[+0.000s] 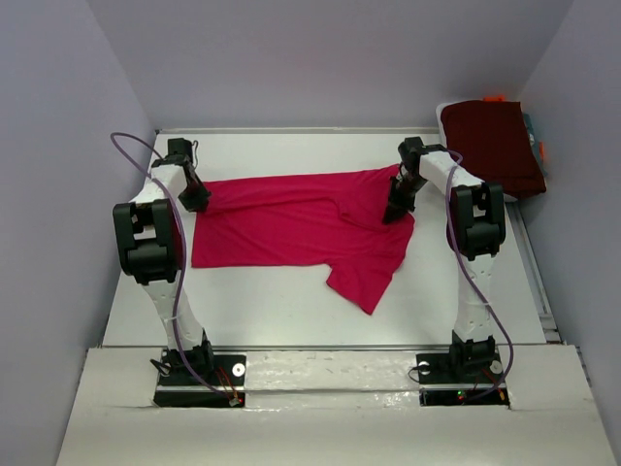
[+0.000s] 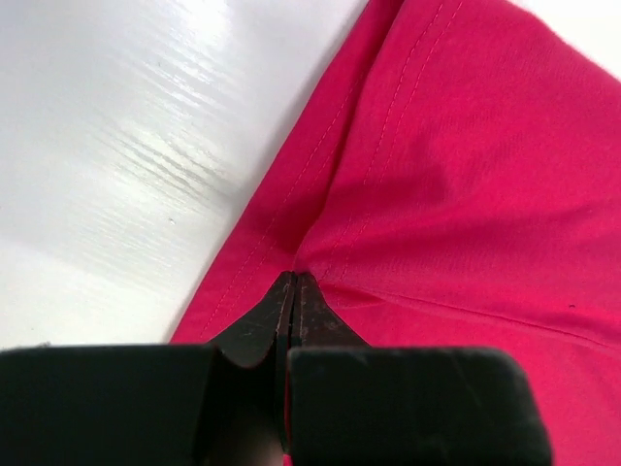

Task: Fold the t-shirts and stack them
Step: Fold the flattened tshirt in 1/3 of the way

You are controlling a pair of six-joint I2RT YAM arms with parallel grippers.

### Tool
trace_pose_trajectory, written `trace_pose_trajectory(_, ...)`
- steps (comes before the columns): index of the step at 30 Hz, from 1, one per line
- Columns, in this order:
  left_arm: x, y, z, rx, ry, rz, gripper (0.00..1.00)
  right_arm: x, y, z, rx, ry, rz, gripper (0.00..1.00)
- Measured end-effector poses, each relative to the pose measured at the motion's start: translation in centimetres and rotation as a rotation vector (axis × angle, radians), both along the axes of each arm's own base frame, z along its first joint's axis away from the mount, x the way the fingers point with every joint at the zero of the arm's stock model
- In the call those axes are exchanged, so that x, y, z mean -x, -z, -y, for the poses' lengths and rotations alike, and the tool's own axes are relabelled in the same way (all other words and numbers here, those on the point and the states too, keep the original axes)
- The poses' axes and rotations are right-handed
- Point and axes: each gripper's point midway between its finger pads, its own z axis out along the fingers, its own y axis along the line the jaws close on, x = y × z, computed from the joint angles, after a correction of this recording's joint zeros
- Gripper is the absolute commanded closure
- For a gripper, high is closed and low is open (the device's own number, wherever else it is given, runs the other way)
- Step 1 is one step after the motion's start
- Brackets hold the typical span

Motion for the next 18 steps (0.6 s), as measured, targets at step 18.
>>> trace_pose_trajectory(18,-0.27,-0.69,-0.46,-0.022,-0.014,0.004,0.74,0.01,0.01,0.02,0.001,0.0,0.0,0.79)
